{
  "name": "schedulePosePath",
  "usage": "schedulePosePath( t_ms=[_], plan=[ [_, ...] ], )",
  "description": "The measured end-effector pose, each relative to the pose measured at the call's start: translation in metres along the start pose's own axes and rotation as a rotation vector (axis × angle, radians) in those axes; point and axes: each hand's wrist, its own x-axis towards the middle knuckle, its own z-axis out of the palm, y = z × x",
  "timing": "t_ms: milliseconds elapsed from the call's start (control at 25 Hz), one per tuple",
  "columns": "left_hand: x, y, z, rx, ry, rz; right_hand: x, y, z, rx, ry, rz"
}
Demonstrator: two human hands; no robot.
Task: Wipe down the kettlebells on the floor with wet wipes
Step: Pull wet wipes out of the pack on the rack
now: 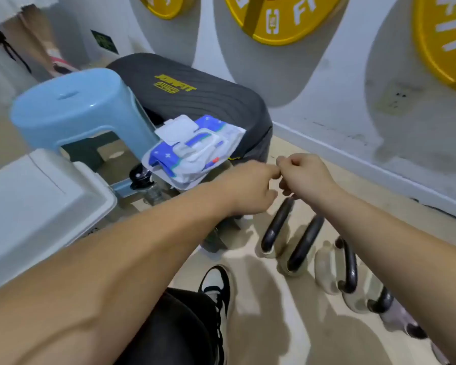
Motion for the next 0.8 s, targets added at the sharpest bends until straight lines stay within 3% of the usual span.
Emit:
schedulePosePath(
  t_ms=[160, 320, 440, 520, 640, 800],
  plan=[
    [-0.004, -0.066, -0.038, 0.087, 0.530, -0.256, 0.024, -0.043, 0.034, 0.019, 0.065, -0.181],
    [-0.021, -0.126, -0.040, 0.116, 0.447, -0.442, 0.037, -0.067, 0.070, -0.134, -0.088, -0.346],
    [-0.022, -0.136, -0.042, -0.033, 0.434, -0.447, 0.040, -0.069, 0.081, -0.212, 0.035, -0.439],
    [-0.022, -0.136, -0.047, -0.103, 0.405, -0.465, 0.046, -0.071, 0.080, -0.216, -0.012, -0.495],
    [-0.019, -0.133, -0.052, -0.095, 0.376, -0.476, 0.051, -0.078, 0.078, -0.167, -0.242, -0.441],
    [-0.012, -0.132, -0.055, -0.053, 0.364, -0.559, 0.055, -0.088, 0.085, -0.247, -0.163, -0.433]
  ],
)
